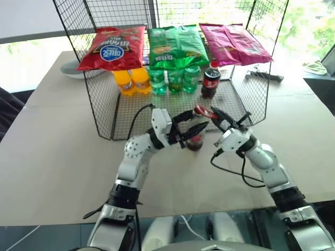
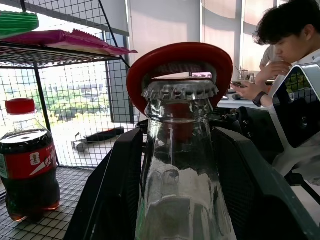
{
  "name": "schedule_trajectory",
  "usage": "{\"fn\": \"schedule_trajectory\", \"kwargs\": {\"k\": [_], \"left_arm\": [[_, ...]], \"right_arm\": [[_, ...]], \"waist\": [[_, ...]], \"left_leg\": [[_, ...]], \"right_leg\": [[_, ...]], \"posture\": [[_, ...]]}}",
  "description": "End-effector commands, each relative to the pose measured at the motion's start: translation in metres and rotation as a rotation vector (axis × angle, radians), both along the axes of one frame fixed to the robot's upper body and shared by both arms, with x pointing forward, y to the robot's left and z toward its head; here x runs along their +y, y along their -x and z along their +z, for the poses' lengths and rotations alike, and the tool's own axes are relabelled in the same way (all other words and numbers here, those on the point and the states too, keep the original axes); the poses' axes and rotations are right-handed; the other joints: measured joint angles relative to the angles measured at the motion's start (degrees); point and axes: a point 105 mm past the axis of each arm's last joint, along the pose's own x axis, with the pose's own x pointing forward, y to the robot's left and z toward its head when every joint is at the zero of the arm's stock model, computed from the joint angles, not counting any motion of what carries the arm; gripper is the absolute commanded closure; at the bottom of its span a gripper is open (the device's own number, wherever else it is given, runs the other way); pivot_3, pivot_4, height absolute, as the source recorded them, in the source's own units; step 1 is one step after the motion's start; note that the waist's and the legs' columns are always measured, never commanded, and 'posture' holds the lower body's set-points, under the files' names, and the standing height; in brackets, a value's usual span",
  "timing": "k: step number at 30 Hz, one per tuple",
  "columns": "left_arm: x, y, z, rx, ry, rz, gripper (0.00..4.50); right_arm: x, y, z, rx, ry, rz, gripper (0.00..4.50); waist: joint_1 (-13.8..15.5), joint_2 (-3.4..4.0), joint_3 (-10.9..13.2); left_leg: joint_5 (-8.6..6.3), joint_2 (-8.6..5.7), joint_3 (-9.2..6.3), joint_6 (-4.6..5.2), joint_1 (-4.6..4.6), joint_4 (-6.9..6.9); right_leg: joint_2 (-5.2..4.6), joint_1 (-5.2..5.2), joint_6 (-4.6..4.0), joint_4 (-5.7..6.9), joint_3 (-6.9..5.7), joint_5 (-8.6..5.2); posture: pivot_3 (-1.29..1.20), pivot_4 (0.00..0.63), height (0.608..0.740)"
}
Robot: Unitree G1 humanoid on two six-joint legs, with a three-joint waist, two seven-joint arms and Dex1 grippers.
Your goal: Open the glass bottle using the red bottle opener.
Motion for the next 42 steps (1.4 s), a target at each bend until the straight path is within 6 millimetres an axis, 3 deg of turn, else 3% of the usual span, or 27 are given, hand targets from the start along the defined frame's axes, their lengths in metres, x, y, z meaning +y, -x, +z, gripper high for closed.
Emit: {"fn": "schedule_trajectory", "kwargs": {"k": [1,12,18,32,42], "left_arm": [[-0.003,-0.002,-0.008,0.034,-0.023,0.007,2.37],[-0.002,-0.002,-0.01,0.043,-0.026,0.014,2.37],[-0.002,-0.002,-0.01,0.047,-0.027,0.018,2.37],[-0.004,-0.003,-0.011,0.048,-0.027,0.027,2.37],[-0.004,-0.004,-0.011,0.046,-0.025,0.033,2.37]], "right_arm": [[0.029,0.016,-0.024,-0.022,0.124,0.121,4.5],[0.026,0.007,-0.02,-0.105,0.168,0.118,4.5],[0.029,0.008,-0.025,-0.136,0.196,0.128,4.5],[-0.009,-0.02,0.011,-0.284,0.339,0.052,4.5],[-0.013,-0.027,0.04,-0.387,0.404,0.066,4.5]], "waist": [[0.0,0.02,-0.1],[-0.1,0.02,-0.1],[-0.1,0.02,-0.1],[-0.2,0.01,-0.1],[-0.1,0.02,-0.1]], "left_leg": [[0.0,0.0,0.0,0.0,0.02,0.0],[-0.01,0.02,0.11,0.02,0.9,-0.23],[-0.01,0.04,0.12,0.01,0.92,-0.22],[-0.01,0.04,0.17,0.01,0.94,-0.25],[-0.01,0.04,0.2,0.01,0.9,-0.28]], "right_leg": [[0.01,0.01,0.0,0.0,0.01,0.0],[0.06,0.78,-0.01,-0.11,0.1,-0.02],[0.06,0.78,-0.01,-0.09,0.12,-0.02],[0.07,0.81,-0.01,-0.1,0.17,-0.02],[0.06,0.81,-0.01,-0.14,0.18,-0.02]], "posture": [[0.0,0.15,0.74],[0.0,0.15,0.74],[0.0,0.15,0.74],[0.0,0.15,0.74],[0.0,0.15,0.74]]}}
